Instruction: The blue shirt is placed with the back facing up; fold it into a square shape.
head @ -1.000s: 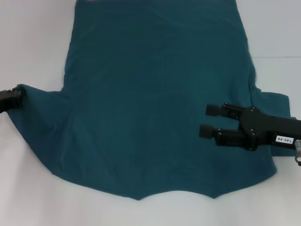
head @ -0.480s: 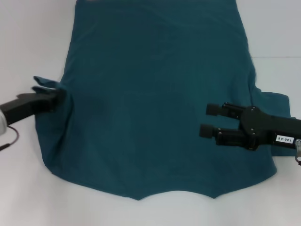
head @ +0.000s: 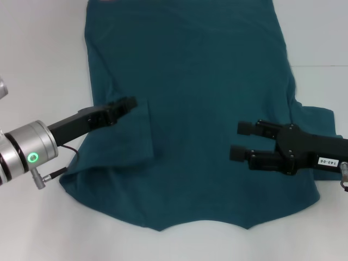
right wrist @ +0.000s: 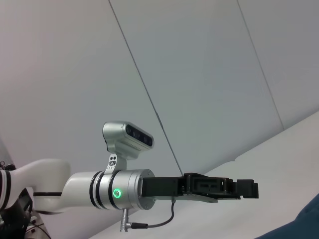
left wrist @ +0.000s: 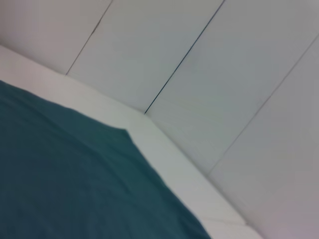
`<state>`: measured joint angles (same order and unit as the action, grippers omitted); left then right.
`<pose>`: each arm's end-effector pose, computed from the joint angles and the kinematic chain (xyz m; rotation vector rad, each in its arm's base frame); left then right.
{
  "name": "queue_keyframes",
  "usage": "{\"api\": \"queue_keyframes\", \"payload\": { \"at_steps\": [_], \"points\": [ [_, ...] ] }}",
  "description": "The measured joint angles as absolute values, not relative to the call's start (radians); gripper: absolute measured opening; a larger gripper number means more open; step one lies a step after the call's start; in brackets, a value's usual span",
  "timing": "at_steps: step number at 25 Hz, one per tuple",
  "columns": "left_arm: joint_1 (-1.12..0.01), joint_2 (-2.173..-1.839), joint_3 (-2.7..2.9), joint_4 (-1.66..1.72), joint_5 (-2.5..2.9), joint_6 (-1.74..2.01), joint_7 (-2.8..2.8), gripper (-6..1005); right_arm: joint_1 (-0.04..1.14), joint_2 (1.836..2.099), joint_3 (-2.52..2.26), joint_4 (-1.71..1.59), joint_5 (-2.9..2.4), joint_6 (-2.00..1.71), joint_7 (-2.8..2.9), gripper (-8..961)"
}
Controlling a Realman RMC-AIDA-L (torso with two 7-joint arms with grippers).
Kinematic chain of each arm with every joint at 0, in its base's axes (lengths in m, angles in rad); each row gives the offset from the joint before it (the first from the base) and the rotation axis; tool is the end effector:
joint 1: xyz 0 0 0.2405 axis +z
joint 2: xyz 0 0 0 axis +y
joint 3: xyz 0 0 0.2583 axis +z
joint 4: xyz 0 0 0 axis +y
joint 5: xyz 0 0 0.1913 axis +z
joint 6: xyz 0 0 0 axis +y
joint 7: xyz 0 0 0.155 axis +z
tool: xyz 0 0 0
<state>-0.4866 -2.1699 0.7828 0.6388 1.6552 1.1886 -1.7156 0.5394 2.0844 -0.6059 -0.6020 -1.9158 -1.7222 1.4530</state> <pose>-0.2452 0.3554 -0.0242 -2.1858 -1.2150 -0.9965 0.2257 0.3080 -0.0028 -2.7135 0.7351 1.0352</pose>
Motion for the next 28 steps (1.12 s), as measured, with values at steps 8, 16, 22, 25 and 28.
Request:
{"api": "queue_keyframes", "payload": {
  "at_steps": [8, 16, 22, 25, 28],
  "points": [
    [-0.466, -2.165, 0.754, 0.639, 1.631, 1.188, -1.645, 303, 0.54, 2.082, -0.603, -0.605, -1.914, -1.722, 1.454, 910],
    [-0.422, -2.164, 0.679, 0.682, 1.631, 1.277, -1.525, 670, 0.539, 2.051, -0.583, -0.608, -1.886, -1.712, 1.563, 910],
    [-0.403, -2.167, 0.666, 0.673, 1.64, 1.408, -1.349, 766, 0.551, 2.0, -0.59, -0.611, -1.892, -1.661, 1.765, 910],
    [-0.395, -2.17, 0.669, 0.66, 1.643, 1.448, -1.267, 769, 0.551, 1.972, -0.592, -0.611, -1.905, -1.639, 1.857, 910],
    [-0.395, -2.168, 0.672, 0.643, 1.668, 1.452, -1.23, 769, 0.543, 1.948, -0.589, -0.616, -1.933, -1.597, 1.944, 910]
  ]
}}
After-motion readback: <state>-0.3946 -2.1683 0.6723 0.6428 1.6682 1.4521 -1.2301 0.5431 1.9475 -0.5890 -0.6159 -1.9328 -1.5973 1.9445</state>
